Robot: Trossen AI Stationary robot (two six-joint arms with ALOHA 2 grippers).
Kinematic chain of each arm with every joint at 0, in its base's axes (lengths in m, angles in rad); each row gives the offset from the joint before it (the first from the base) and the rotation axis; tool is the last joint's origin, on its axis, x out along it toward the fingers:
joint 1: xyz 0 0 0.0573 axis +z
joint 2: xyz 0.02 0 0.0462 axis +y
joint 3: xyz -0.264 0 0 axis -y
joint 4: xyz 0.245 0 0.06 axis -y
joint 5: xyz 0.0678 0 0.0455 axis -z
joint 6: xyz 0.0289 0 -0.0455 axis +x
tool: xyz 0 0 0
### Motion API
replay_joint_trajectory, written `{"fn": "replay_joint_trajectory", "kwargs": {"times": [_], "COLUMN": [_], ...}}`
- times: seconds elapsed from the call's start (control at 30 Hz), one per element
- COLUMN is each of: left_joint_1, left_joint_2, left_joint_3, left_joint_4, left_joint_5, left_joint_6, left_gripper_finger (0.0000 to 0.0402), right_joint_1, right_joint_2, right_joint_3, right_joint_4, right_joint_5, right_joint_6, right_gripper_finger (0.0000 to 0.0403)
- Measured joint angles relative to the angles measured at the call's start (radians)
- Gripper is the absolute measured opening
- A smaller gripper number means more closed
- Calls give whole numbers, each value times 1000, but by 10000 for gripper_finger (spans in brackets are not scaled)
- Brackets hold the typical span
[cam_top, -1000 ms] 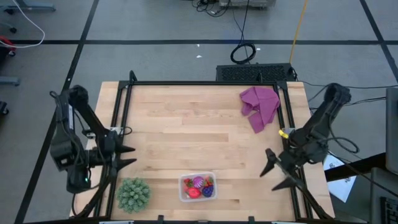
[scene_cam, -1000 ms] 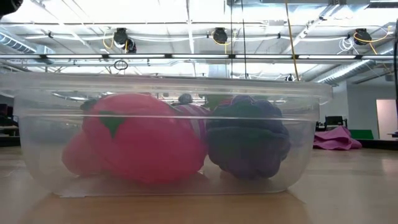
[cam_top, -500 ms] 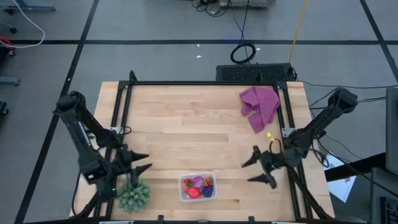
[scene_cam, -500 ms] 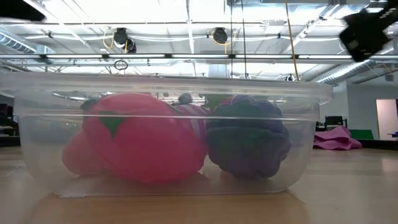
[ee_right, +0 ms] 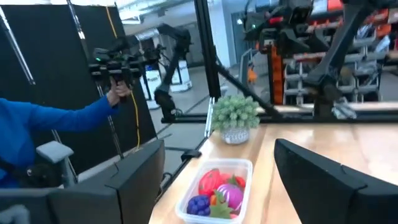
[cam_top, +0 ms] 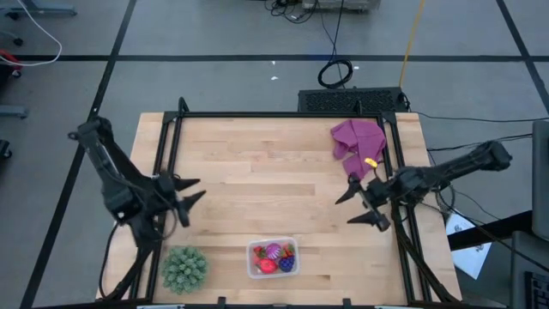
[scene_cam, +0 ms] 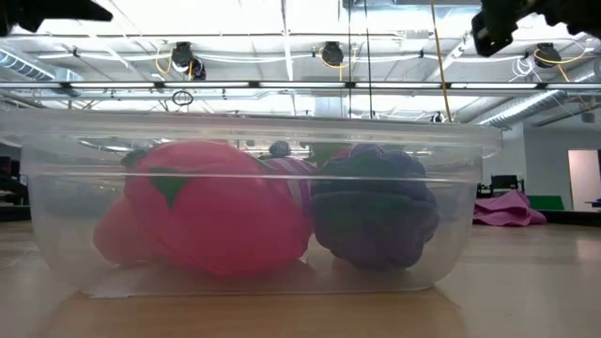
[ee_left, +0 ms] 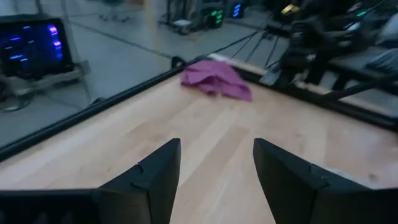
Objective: Pick and placing Produce into tupperware
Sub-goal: Return to Home Position
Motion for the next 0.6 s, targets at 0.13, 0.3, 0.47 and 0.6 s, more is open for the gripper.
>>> {"fn": "replay_joint_trajectory", "kwargs": {"times": [0.13,0.3,0.47,0.6], "left_joint_1": [-76,-132,-117,-75], "left_joint_2": [-78,-152,-181,-180], "left_joint_3": [0,-41,-214,-376], "left_joint_4": [-45,-158,-50,204], "left_joint_5": [-60,-173,-112,-71], "left_joint_6": [39,-105,-269,-237], "left_gripper_finger": [207,207,207,207], "right_joint_1": [-21,-18,-18,-18], "right_joint_2": [-176,-390,-525,-553], "right_joint_3": [0,0,0,0], "right_joint_4": [-146,-279,-385,-404], "right_joint_5": [-21,-21,-22,-21], "right_joint_6": [-8,-20,-23,-16], "right_gripper_finger": [295,295,295,295]}}
